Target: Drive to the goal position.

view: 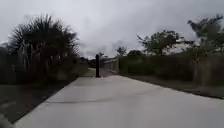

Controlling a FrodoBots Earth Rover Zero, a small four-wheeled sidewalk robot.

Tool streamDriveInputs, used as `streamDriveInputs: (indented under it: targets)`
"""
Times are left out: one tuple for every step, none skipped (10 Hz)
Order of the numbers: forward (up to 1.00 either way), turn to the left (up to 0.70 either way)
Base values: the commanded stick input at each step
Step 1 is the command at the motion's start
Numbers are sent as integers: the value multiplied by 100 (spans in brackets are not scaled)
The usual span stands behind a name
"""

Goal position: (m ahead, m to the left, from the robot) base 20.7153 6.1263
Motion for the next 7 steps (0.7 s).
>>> streamDriveInputs:
  targets:
    - [85,0]
    - [85,0]
    - [85,0]
    - [85,0]
    - [85,0]
    - [85,0]
    - [85,0]
